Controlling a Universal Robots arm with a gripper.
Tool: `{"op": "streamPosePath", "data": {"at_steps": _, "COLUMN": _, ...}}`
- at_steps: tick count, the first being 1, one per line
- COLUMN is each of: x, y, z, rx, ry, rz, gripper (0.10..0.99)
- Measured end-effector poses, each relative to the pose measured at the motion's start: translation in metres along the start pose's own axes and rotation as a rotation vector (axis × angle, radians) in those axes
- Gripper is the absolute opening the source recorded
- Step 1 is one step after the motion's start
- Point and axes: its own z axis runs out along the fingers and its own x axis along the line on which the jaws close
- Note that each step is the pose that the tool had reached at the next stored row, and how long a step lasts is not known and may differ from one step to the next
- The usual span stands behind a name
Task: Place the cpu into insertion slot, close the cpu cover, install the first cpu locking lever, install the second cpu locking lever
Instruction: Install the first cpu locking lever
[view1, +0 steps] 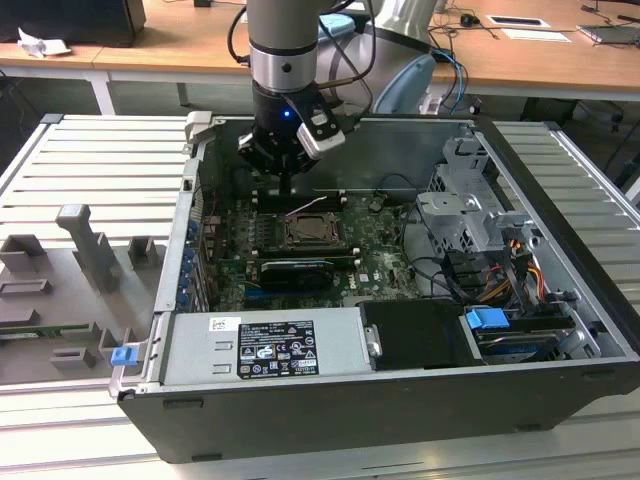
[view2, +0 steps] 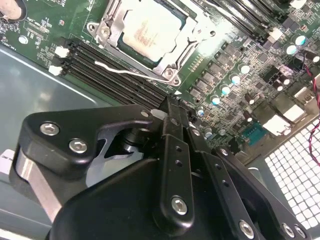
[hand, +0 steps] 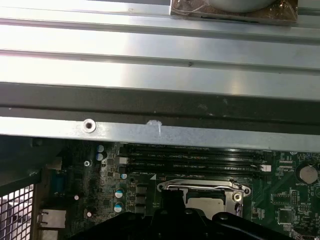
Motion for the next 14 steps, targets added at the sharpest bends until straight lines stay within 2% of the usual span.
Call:
{"op": "streamPosePath", "data": {"at_steps": 4, "x": -0.0111, "y": -0.0007, "z": 0.0015, "rx": 0.000, "ry": 0.0002, "rz": 0.000, "gripper": 0.106}}
{"op": "streamPosePath", "data": {"at_steps": 5, "x": -0.0135, "y": -0.0010, "z": 0.0022, "rx": -0.003, "ry": 0.0000, "rz": 0.000, "gripper": 0.106}}
{"op": "streamPosePath", "data": {"at_steps": 6, "x": -0.0138, "y": -0.0010, "z": 0.0023, "rx": -0.025, "ry": -0.0010, "rz": 0.001, "gripper": 0.106}}
{"op": "streamPosePath", "data": {"at_steps": 8, "x": -0.0149, "y": -0.0014, "z": 0.0045, "rx": -0.053, "ry": -0.0031, "rz": 0.005, "gripper": 0.106}}
{"op": "streamPosePath", "data": {"at_steps": 10, "x": -0.0158, "y": -0.0018, "z": 0.0083, "rx": -0.053, "ry": -0.0032, "rz": 0.009, "gripper": 0.106}}
{"op": "streamPosePath", "data": {"at_steps": 14, "x": -0.0171, "y": -0.0020, "z": 0.0108, "rx": -0.053, "ry": -0.0032, "rz": 0.009, "gripper": 0.106}}
